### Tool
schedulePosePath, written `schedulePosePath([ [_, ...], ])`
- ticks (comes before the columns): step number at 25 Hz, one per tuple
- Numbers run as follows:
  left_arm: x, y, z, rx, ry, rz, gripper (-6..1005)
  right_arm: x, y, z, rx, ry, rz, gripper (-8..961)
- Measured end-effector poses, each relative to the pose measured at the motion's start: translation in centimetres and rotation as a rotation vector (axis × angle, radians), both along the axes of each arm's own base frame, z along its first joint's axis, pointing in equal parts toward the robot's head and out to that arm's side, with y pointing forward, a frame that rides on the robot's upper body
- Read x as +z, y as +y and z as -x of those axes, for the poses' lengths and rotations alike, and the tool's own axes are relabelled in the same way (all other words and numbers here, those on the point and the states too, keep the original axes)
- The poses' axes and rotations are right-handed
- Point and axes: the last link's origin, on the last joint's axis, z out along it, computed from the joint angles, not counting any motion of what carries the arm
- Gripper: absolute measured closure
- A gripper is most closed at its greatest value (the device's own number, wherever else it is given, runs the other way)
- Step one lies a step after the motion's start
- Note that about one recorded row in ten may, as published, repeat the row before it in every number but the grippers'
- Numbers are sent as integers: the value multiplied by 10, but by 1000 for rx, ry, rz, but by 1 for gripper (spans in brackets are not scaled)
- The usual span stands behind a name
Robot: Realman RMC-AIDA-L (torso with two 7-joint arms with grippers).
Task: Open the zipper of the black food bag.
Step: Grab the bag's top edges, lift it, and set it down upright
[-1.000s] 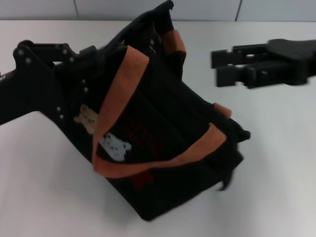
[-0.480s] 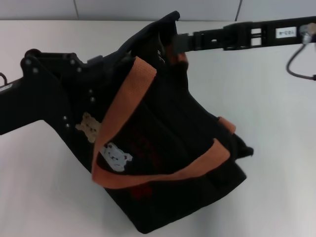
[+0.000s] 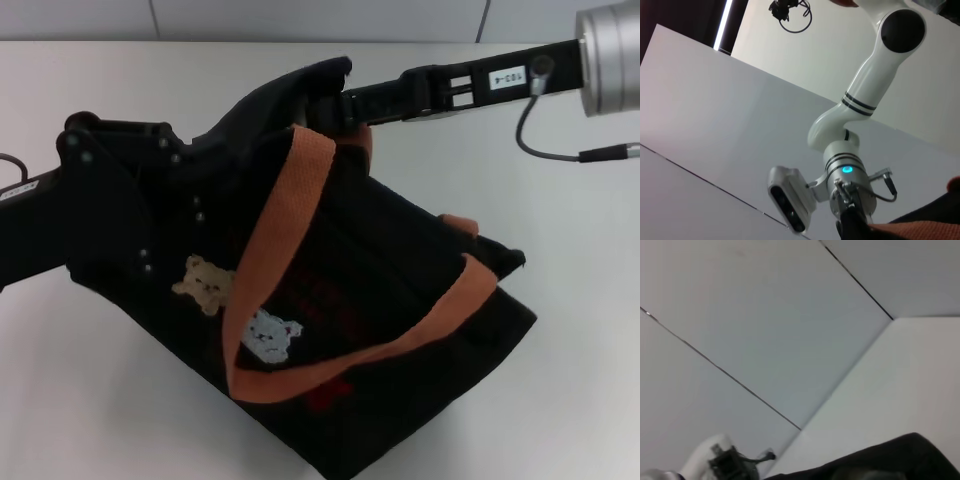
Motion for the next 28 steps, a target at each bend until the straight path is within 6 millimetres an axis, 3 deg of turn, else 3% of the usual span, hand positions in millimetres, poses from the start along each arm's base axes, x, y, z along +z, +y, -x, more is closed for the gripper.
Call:
schedulePosePath([
  [6, -3, -1, -4, -27, 2, 14, 859, -3, 5, 11, 11, -22, 10, 333],
  [14, -6, 2, -8, -39, 9, 23, 860, -10, 7, 28, 46, -56, 29, 408],
  [25, -7, 3, -7, -29, 5, 28, 860, -8, 7, 22, 106, -22, -32, 627],
  [28, -9, 2, -6, -21, -3, 33, 860, -6, 4, 17, 114, 34, -46, 760],
])
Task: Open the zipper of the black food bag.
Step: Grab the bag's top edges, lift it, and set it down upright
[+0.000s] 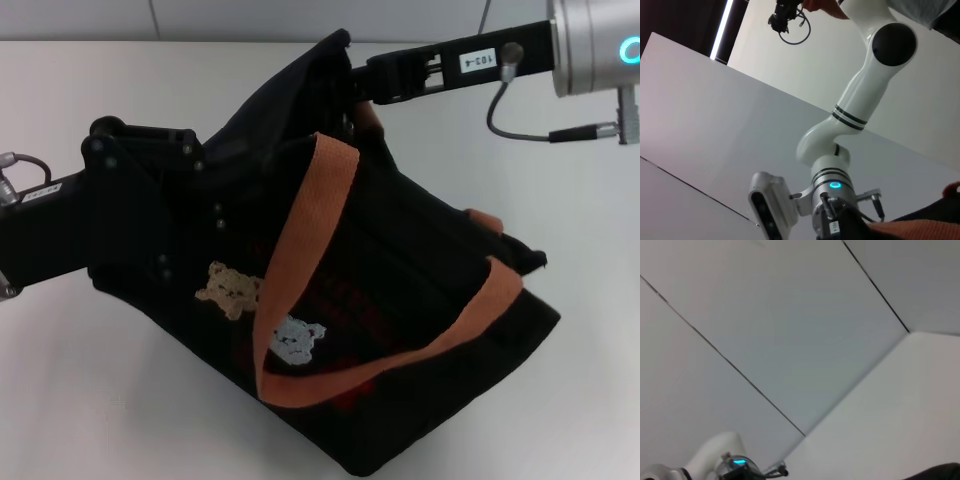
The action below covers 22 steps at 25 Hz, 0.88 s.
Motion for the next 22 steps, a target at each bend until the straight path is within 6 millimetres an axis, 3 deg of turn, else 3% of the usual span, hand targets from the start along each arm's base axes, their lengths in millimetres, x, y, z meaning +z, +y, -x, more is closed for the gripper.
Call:
schedulePosePath([
  [2, -1, 0, 0, 5, -6, 2, 860, -1, -2, -5, -4, 21, 4, 848],
  [8, -1, 0, 0, 8, -10, 4, 861, -3, -7, -18, -18, 46, 26, 953],
  [14, -1, 2, 0, 37, -41, 9, 861, 10, -16, -28, 8, 87, 38, 954],
  [22, -2, 7, 3, 108, -91, 1, 861, 20, -41, -53, 47, 87, 68, 954],
])
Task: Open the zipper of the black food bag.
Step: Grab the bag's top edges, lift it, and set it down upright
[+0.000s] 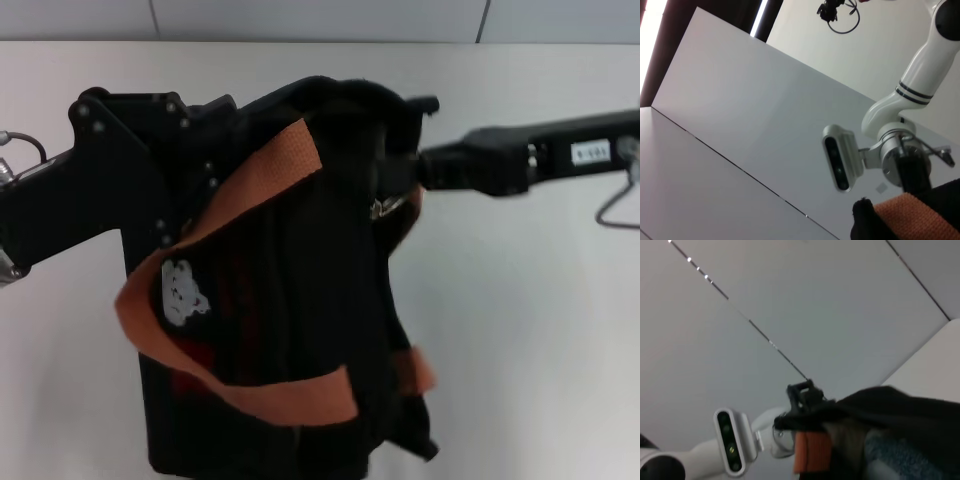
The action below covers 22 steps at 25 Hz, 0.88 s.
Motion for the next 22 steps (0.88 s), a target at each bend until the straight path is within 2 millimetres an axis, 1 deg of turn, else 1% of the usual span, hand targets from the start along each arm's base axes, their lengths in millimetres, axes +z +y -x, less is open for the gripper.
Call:
schedulePosePath([
  [3, -1, 2, -1, 6, -5, 4, 861, 1, -9, -7, 23, -11, 17, 953],
  [6, -3, 6, -3, 10, -10, 8, 861, -3, -16, -13, 33, -43, 50, 953],
  [12, -4, 7, -4, 15, -9, 14, 860, -8, -23, -26, 16, -109, 81, 944],
  [14, -4, 7, -4, 13, -10, 14, 860, -2, -24, -27, 38, -85, 59, 935],
  [17, -4, 8, -5, 8, -10, 14, 860, 18, -23, -25, 129, -38, -49, 922],
  [19, -4, 8, -6, 5, -9, 15, 860, 24, -22, -23, 183, -43, -114, 913],
  [21, -4, 8, -6, 4, -9, 16, 860, 27, -19, -21, 236, -55, -169, 904],
  [22, -4, 8, -6, 3, -9, 16, 860, 27, -18, -19, 260, -60, -194, 876],
])
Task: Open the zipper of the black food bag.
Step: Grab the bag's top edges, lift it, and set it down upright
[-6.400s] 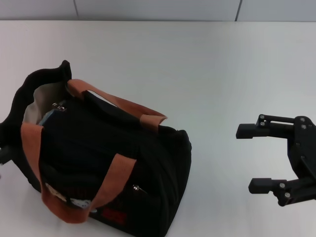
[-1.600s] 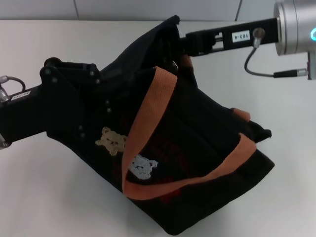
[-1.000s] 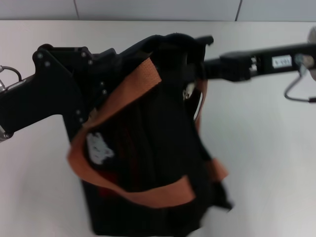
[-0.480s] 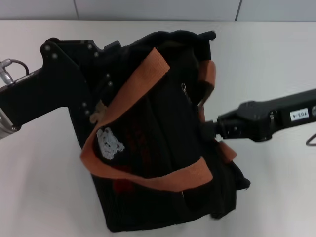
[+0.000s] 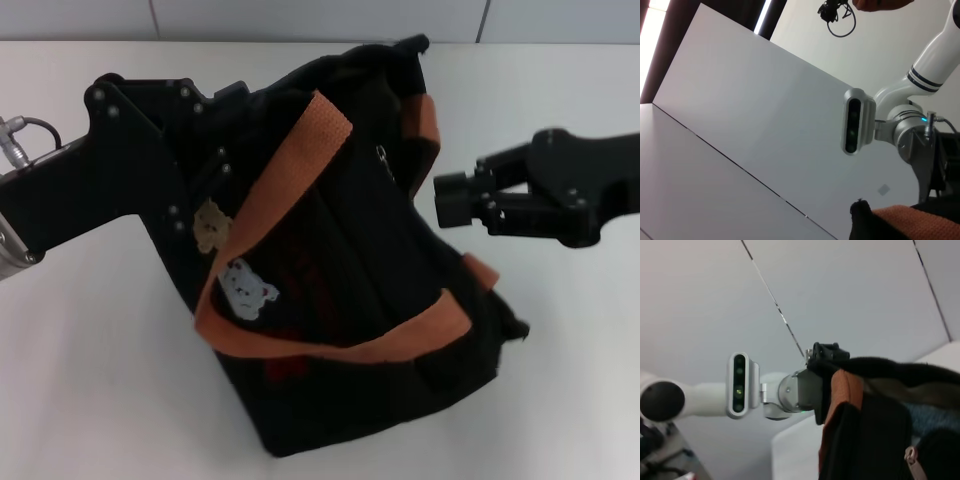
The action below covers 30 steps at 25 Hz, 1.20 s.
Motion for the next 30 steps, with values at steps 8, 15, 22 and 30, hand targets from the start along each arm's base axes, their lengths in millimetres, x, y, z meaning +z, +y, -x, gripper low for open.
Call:
schedulePosePath([
  [8, 0, 0, 0, 0, 0, 3, 864, -1, 11, 12, 130, -35, -106, 674],
  [15, -1, -1, -1, -8, 3, 12, 868, 8, 13, 17, 165, -68, -171, 595],
  [22, -1, 0, -3, -15, 3, 14, 868, -3, 20, 17, 168, -148, -159, 594],
  [30, -3, 2, -7, -32, 6, 27, 867, -14, 24, 30, 216, -174, -155, 593],
])
